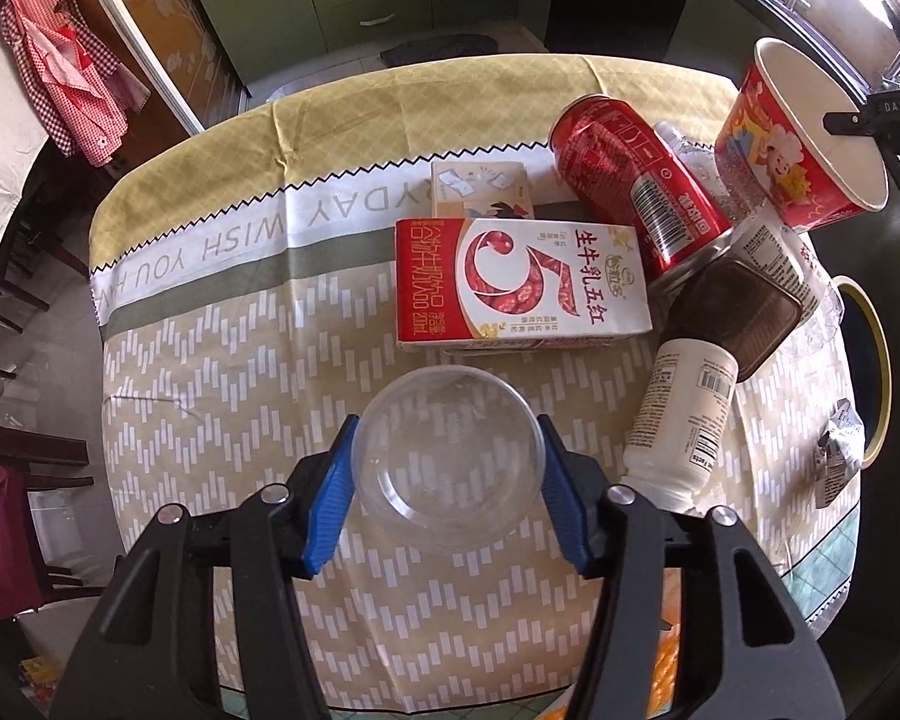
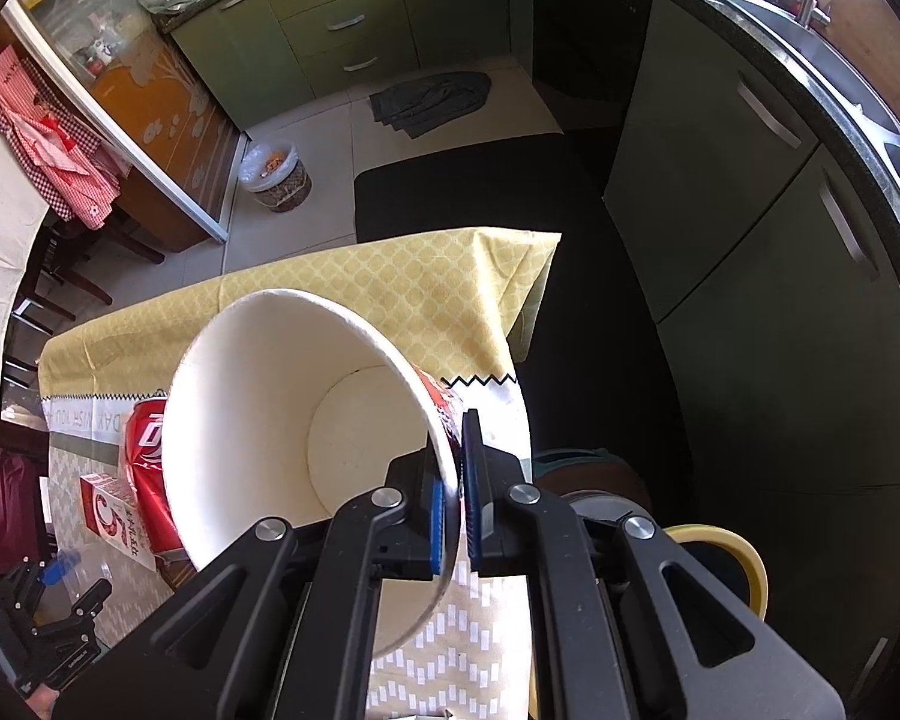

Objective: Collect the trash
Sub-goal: 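Carry the red cup to the bin with the right gripper while the left gripper grasps the clear container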

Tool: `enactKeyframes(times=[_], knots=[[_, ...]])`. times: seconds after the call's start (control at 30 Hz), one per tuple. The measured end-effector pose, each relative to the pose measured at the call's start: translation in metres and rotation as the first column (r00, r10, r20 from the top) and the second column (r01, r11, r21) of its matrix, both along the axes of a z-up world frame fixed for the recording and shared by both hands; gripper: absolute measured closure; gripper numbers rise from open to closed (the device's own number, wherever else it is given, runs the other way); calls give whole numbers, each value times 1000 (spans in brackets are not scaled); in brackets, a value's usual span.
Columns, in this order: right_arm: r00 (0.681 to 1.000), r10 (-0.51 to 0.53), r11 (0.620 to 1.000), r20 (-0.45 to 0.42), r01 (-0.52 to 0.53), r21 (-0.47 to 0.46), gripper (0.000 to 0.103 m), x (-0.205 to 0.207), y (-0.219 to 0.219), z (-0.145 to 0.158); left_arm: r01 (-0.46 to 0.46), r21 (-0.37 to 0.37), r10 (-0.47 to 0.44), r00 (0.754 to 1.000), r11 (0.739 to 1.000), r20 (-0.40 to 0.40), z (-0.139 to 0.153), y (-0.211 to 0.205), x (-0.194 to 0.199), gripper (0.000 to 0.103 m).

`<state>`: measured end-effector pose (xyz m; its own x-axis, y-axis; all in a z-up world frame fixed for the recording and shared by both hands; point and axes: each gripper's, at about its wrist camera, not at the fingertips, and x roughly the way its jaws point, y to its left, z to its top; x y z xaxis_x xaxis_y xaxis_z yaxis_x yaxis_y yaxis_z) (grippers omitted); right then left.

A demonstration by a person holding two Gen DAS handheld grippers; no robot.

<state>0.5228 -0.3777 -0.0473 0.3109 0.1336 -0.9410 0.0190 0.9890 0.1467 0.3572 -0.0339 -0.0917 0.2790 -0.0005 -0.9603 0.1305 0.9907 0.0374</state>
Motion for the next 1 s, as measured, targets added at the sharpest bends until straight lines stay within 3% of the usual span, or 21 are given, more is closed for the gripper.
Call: enactKeyframes(times=[0.27,0.5,0.6,0.7,0.9,0.97,1.0], knots=[[999,-3,998,48,1,58,97,-35,-10,42,6,-4,-6,998,1000,69,31,7,-22,50],[997,-63,997,40,60,56,97,-97,-77,56,35,-19,-32,991,999,133,62,5,-46,50],[990,-139,990,0,139,34,97,-125,-125,37,62,-27,-57,987,998,153,72,-2,-55,50],[976,-208,977,-64,211,29,97,-148,-167,0,96,-34,-89,982,995,169,82,-13,-64,50],[950,-252,961,-185,269,70,95,-160,-203,-87,162,-73,-148,974,984,169,96,-48,-74,50],[943,-253,956,-217,279,96,89,-157,-208,-109,185,-67,-172,971,981,166,97,-63,-77,50],[938,-267,951,-222,294,99,74,-156,-212,-115,198,-65,-185,969,978,164,98,-70,-78,50]])
